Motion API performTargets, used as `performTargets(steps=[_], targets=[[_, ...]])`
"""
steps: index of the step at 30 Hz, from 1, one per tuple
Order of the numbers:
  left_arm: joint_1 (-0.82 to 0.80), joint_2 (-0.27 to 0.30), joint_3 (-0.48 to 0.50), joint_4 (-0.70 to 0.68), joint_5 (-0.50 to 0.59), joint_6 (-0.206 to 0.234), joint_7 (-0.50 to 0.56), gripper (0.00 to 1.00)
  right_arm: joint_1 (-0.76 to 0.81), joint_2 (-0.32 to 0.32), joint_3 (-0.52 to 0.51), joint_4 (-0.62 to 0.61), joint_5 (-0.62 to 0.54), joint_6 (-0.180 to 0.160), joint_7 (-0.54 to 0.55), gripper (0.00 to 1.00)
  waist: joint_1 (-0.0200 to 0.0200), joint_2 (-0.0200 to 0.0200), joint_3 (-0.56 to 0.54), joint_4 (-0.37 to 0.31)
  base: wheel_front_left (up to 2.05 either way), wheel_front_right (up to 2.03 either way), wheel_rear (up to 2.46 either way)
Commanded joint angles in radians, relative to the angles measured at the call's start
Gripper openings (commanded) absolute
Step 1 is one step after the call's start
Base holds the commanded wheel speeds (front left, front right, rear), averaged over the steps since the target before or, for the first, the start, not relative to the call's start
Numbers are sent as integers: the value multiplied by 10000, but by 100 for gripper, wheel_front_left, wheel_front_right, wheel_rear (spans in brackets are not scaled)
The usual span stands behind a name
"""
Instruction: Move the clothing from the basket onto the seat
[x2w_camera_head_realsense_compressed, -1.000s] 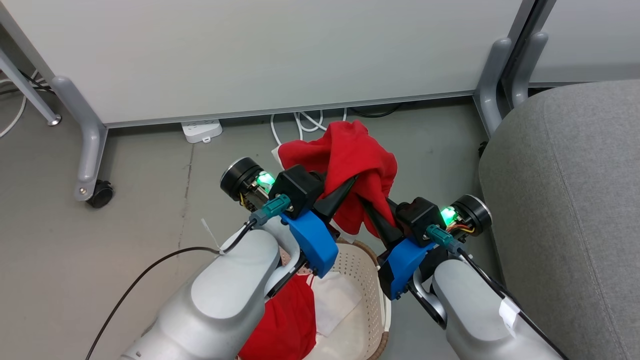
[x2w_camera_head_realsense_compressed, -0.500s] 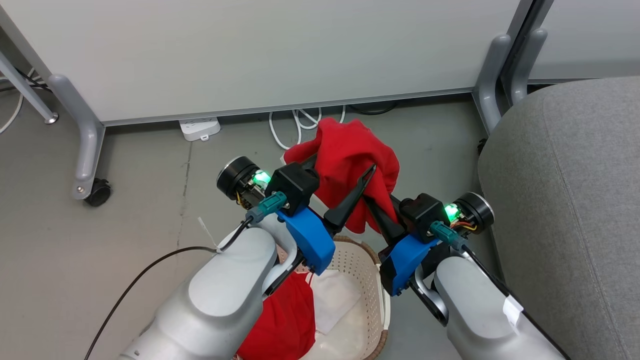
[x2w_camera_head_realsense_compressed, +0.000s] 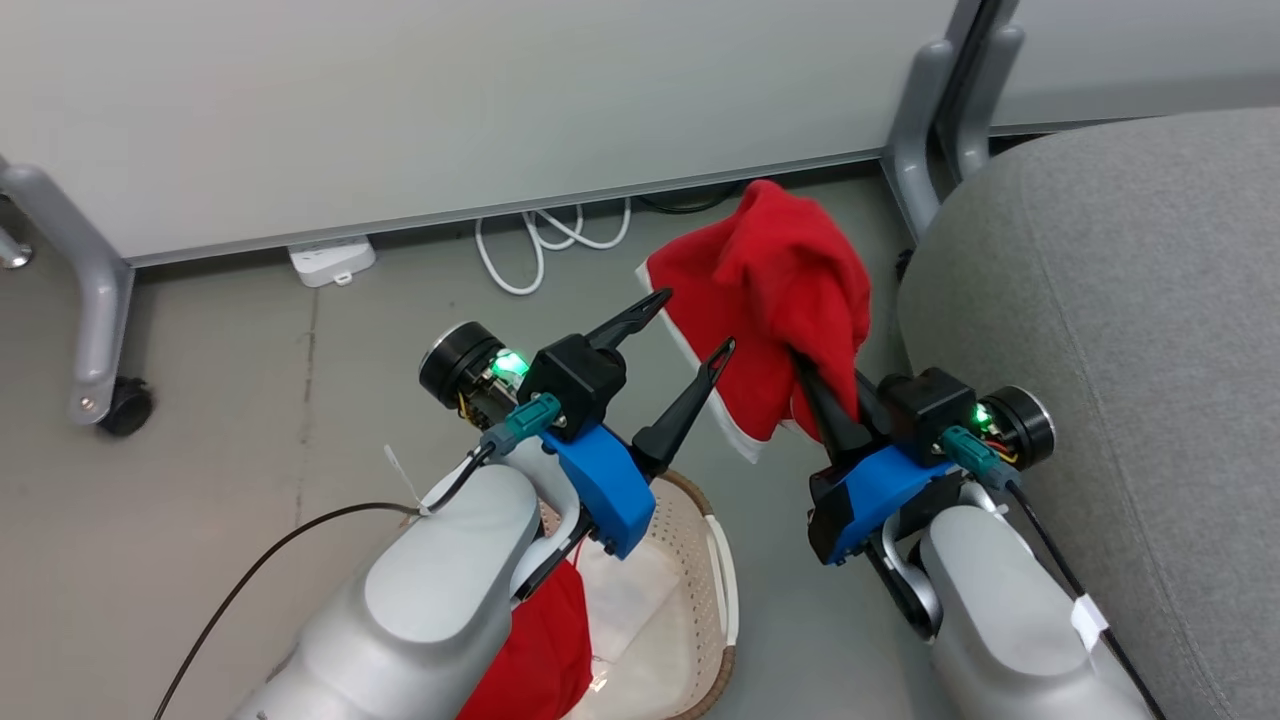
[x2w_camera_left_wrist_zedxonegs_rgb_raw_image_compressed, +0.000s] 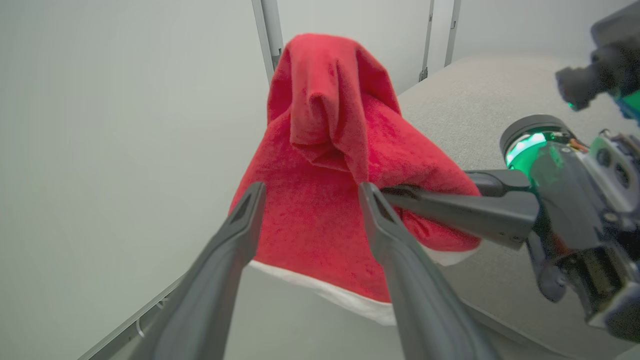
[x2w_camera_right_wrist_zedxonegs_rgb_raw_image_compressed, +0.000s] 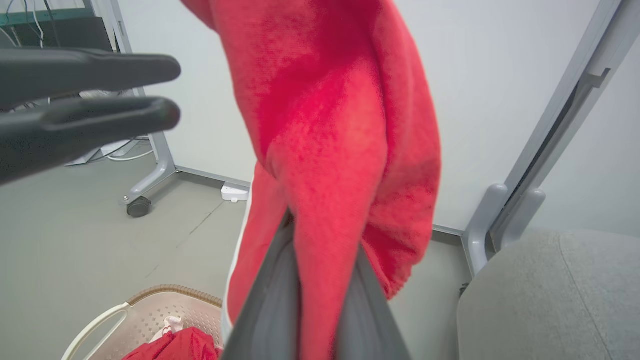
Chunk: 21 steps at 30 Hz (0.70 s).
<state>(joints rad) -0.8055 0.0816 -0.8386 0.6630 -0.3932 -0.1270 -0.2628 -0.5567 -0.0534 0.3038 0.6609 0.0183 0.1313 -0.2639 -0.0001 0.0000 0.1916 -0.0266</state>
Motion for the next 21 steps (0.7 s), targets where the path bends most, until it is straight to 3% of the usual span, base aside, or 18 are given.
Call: performTargets(steps=[1,14,21], targets=[[105,52,16,-33,41,-6,-31,100,114,-22,-83,-89,-28,-10,-12,0,1,0,115,-295,0,0,0],[405,-17,-562,-504,119,-32,-33,100,1103,-180,-2620,-1597,-284,-9,-10,0,1,0,496,-2633,0,0,0],[476,-89,-1061,-672,62,-43,-21,100,1760,-110,-3657,-2410,-330,-9,-12,0,1,0,742,-3544,0,0,0]])
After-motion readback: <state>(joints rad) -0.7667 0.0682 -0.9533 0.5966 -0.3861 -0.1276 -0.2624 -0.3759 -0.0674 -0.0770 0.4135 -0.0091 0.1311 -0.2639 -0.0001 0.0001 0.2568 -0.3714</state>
